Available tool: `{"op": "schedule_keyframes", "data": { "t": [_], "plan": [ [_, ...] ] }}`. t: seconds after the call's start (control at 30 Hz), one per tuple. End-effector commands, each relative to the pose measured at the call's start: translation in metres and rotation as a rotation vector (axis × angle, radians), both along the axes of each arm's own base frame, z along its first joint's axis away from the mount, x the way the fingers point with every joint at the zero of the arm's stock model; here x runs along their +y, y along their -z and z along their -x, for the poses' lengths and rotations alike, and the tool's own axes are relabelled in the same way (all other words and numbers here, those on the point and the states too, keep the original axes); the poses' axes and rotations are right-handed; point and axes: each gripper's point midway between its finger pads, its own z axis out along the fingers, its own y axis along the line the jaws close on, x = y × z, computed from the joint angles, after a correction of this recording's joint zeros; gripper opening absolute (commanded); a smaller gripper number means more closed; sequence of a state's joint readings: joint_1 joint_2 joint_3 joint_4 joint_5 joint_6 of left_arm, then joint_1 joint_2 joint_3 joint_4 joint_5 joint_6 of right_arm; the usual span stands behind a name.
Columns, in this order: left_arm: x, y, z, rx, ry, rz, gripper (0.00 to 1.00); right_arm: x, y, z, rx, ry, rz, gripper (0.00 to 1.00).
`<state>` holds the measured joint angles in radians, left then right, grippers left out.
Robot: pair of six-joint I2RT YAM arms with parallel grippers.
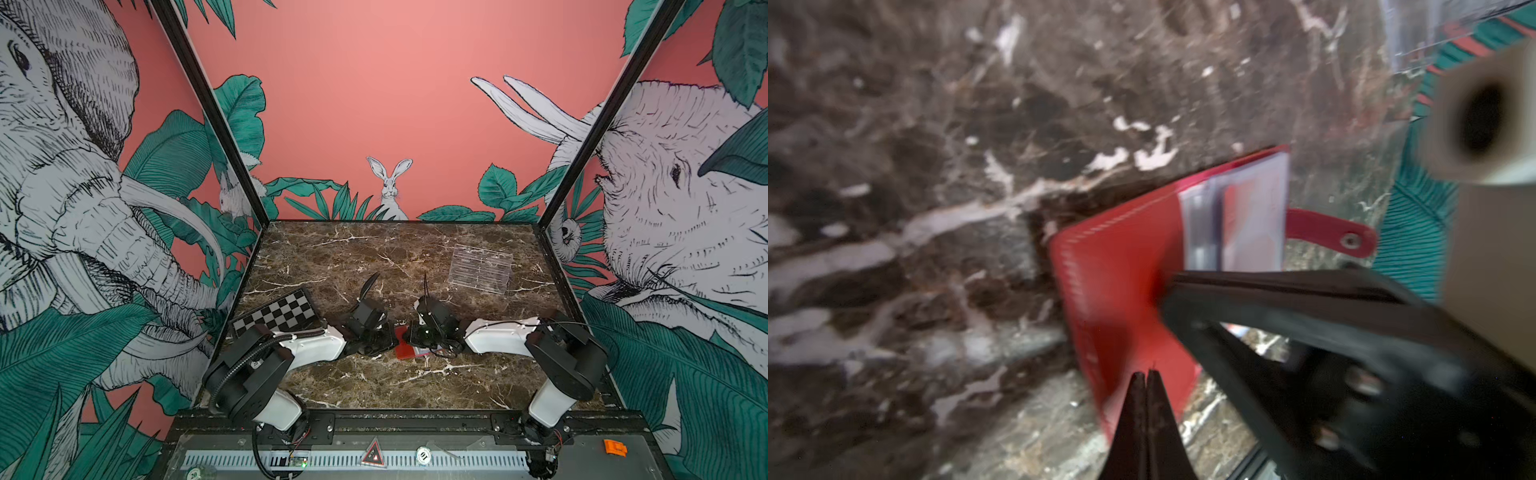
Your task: Take the credit cards out of the card holder
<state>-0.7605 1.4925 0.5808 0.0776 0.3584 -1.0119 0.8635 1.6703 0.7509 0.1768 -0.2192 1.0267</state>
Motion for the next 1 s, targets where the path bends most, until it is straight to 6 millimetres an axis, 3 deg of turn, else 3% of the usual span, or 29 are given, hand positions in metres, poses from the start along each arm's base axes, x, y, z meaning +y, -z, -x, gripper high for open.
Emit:
{"op": "schedule_keyframes", "data": {
  "t": [0.0,0.1,0.23,0.43,0.57,0.97],
  "plan": [
    [0.003,0.009,0.001,0.003,-0.005,-0.014,0.00,0.001,-0.024,-0.010,-0.068,0.051,-0.059,0.10],
    [0.007,0.016,0.001,0.003,-0.001,-0.049,0.00,-0.010,-0.046,-0.011,-0.121,0.084,-0.068,0.16],
    [0.012,0.025,0.002,0.008,-0.001,-0.077,0.00,-0.034,-0.055,-0.006,-0.160,0.074,-0.006,0.29],
    [0.015,0.034,0.003,0.010,0.013,-0.108,0.00,-0.068,-0.059,0.000,-0.173,0.042,0.008,0.64],
    [0.018,0.039,0.005,0.009,0.012,-0.122,0.00,-0.082,-0.048,0.007,-0.117,-0.015,0.074,0.77],
    [0.014,0.037,0.006,-0.005,0.037,-0.119,0.00,-0.086,-0.028,0.004,-0.079,-0.021,0.048,0.77]
  ]
}}
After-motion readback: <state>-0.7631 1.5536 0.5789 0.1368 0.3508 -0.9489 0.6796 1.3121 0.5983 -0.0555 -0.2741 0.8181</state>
